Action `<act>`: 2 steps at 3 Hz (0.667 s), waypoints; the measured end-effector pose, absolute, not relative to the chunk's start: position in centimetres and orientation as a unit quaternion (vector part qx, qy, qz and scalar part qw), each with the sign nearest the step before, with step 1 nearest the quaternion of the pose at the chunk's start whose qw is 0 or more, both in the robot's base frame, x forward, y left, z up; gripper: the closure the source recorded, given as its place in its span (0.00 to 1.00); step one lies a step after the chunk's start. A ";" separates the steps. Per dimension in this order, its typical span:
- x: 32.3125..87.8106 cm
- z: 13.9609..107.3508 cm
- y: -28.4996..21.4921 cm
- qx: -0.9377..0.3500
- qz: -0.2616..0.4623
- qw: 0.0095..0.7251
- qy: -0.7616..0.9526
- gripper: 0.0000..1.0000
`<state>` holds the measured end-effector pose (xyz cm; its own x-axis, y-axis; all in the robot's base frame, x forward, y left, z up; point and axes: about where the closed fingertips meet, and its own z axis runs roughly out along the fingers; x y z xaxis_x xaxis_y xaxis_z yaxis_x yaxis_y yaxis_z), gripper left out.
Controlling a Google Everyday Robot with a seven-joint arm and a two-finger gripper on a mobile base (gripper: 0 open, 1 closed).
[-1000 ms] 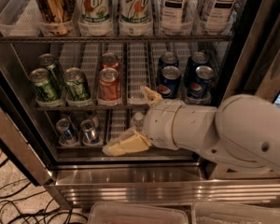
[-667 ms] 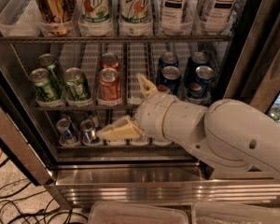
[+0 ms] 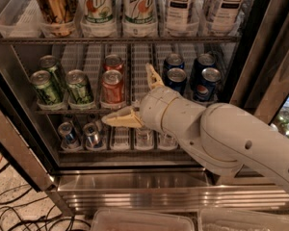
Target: Pick green can from middle shelf of fridge
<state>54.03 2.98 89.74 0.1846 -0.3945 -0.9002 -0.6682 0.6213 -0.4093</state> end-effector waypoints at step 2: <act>54.0 89.7 3.1 -0.395 0.112 0.656 0.634 0.00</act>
Offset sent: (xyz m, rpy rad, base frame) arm -0.0025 -0.0031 -0.0036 0.2549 0.0067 -0.1658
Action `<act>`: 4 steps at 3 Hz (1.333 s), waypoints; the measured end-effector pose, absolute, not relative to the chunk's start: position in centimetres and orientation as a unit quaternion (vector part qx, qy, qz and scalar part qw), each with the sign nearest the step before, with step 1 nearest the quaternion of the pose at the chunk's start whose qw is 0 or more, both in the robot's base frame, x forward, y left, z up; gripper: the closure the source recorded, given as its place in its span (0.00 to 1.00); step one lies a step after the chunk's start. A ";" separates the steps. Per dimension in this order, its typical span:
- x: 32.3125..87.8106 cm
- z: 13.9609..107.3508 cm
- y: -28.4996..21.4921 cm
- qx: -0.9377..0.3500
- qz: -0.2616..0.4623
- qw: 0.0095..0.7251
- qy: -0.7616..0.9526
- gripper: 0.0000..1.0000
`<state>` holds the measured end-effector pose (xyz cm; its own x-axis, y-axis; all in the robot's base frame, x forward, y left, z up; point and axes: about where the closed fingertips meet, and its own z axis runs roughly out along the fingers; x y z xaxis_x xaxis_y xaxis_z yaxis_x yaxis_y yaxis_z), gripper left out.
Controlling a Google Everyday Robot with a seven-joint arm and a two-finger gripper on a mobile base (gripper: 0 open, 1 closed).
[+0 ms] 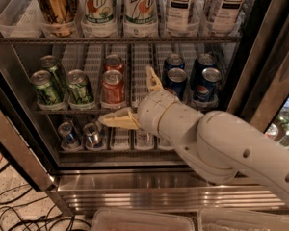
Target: Pick green can from middle shelf of fridge
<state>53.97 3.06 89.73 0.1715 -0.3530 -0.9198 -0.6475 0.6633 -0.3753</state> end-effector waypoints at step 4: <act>51.5 88.2 7.1 -0.285 0.146 0.691 0.648 0.00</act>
Offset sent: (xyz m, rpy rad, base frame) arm -0.0422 0.0948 -0.0042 0.3146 0.0154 -0.1340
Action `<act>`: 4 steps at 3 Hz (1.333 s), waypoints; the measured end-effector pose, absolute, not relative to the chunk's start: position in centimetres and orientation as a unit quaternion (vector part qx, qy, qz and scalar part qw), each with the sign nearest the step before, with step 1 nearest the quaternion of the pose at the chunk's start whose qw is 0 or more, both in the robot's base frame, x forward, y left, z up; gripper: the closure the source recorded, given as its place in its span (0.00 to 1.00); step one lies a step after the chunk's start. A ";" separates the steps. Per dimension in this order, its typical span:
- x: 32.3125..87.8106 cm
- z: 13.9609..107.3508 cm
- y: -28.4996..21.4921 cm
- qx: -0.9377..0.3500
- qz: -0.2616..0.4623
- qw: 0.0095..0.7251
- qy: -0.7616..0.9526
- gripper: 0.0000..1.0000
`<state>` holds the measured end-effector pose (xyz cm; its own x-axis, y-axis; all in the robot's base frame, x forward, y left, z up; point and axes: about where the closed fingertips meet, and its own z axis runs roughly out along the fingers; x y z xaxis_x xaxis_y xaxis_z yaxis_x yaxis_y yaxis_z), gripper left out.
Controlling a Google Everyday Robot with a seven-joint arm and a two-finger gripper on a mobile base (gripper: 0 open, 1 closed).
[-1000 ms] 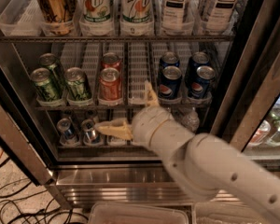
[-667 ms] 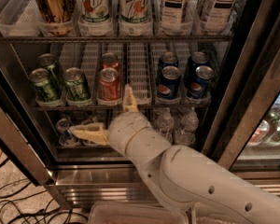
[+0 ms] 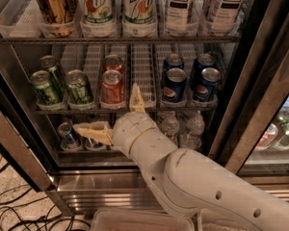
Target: Pick green can from middle shelf of fridge
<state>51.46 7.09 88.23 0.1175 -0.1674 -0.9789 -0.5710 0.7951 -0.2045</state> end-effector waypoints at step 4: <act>50.4 84.4 13.0 -0.313 0.241 0.654 0.645 0.00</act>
Offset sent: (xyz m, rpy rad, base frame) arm -0.0097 0.0530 -0.0502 0.1107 0.1427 0.2583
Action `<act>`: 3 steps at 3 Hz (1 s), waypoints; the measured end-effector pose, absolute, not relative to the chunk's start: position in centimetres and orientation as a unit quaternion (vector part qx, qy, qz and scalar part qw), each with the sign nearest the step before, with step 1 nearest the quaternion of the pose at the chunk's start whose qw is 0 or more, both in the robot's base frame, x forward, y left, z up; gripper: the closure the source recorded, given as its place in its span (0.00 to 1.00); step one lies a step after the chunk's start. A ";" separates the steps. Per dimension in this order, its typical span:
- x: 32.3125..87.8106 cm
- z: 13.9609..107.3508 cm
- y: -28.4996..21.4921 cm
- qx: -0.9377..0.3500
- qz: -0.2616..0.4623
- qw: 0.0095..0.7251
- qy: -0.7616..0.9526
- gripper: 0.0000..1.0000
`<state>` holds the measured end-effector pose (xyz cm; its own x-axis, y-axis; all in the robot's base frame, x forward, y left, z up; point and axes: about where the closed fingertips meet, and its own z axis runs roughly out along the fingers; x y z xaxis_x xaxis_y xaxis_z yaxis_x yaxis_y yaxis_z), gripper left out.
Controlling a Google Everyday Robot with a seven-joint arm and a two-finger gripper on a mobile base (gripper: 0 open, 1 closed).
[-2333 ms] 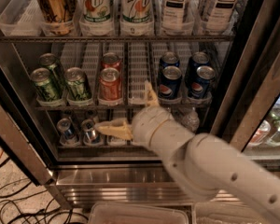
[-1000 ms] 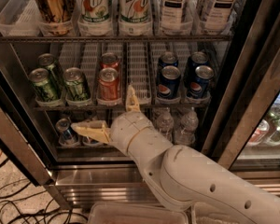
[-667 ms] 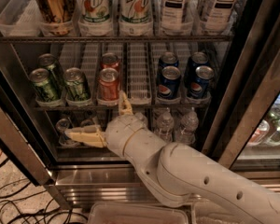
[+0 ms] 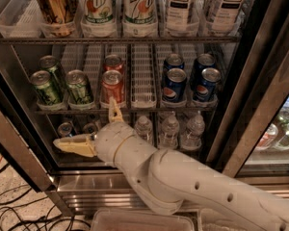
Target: Pick green can from middle shelf of fridge
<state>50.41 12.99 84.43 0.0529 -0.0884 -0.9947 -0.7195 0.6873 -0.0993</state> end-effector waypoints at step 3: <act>53.8 83.6 11.2 -0.258 0.176 0.694 0.649 0.00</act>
Offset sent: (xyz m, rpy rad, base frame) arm 0.0246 -0.0084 0.0032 -0.0116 -0.0850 -0.2415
